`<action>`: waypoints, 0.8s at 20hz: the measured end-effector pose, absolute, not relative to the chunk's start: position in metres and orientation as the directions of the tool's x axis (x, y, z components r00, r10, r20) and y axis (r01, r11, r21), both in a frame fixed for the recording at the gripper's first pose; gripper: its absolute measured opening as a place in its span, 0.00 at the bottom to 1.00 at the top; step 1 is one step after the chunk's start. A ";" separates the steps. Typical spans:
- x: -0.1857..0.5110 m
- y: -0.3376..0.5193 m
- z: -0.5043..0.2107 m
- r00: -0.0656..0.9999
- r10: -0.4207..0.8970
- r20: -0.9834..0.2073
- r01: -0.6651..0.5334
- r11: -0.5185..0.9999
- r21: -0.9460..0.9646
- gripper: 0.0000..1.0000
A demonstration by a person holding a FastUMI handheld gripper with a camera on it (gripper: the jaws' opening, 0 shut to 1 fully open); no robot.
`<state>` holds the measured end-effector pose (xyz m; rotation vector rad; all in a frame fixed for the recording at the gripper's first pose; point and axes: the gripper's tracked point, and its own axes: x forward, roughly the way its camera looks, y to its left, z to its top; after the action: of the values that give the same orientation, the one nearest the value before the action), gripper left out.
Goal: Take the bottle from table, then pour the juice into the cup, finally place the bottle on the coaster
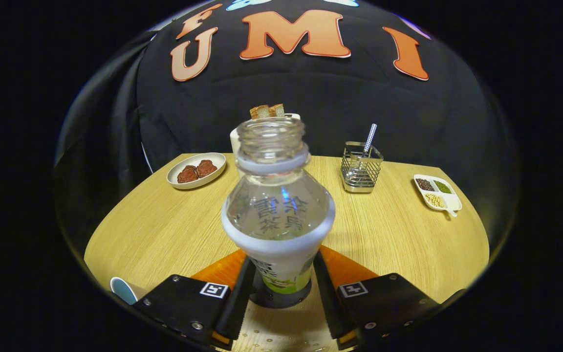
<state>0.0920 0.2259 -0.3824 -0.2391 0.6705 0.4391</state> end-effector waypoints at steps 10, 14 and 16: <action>0.065 0.169 -0.310 0.768 0.215 -0.603 -0.377 0.913 -0.154 0.98; 0.057 0.147 -0.230 0.820 0.225 -0.527 -0.314 0.946 -0.085 0.97; 0.055 0.120 -0.190 0.846 0.172 -0.504 -0.274 0.952 -0.134 0.97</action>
<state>0.0546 0.1204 -0.1898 -0.2052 0.5107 0.2372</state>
